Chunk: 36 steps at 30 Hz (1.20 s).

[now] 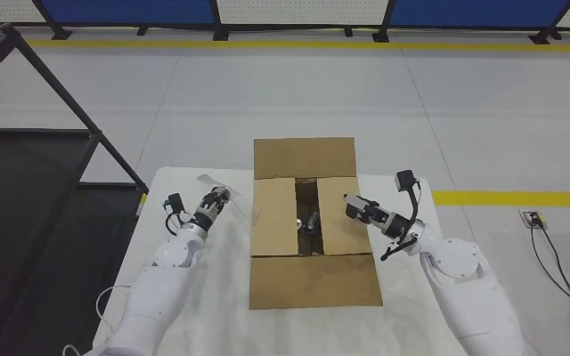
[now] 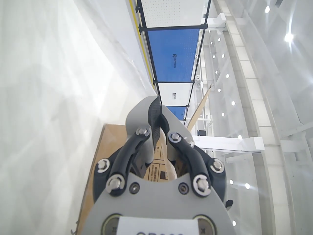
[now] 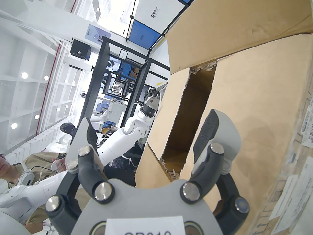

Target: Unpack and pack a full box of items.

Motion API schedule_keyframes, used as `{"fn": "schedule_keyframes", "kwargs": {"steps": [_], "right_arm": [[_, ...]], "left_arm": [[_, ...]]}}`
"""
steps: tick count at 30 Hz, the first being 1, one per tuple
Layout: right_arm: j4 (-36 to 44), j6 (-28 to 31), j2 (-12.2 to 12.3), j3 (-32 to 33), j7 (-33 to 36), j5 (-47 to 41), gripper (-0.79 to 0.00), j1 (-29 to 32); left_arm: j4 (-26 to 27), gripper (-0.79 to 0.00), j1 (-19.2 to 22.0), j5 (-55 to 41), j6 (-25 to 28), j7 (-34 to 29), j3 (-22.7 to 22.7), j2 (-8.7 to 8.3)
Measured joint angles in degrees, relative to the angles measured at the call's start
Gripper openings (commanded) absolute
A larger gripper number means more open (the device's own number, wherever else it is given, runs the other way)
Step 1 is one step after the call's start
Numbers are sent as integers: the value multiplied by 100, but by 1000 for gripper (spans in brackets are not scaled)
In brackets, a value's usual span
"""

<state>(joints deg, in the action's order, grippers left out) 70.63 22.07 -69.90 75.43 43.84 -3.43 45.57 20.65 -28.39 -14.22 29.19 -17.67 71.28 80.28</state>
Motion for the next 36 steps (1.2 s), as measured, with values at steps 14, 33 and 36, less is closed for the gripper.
{"fn": "schedule_keyframes", "kwargs": {"steps": [14, 33, 36], "right_arm": [[-62, -69, 11, -165, 167, -84, 0, -207], [-527, -16, -39, -528, 255, -219, 0, -613], [-701, 12, -73, -654, 288, -258, 0, -774]], "left_arm": [[414, 0, -446, -6, 66, 151, 72, -33], [1006, 0, -865, 190, 105, 539, 200, -119], [1444, 0, -1169, 418, 58, 842, 275, -177]]}}
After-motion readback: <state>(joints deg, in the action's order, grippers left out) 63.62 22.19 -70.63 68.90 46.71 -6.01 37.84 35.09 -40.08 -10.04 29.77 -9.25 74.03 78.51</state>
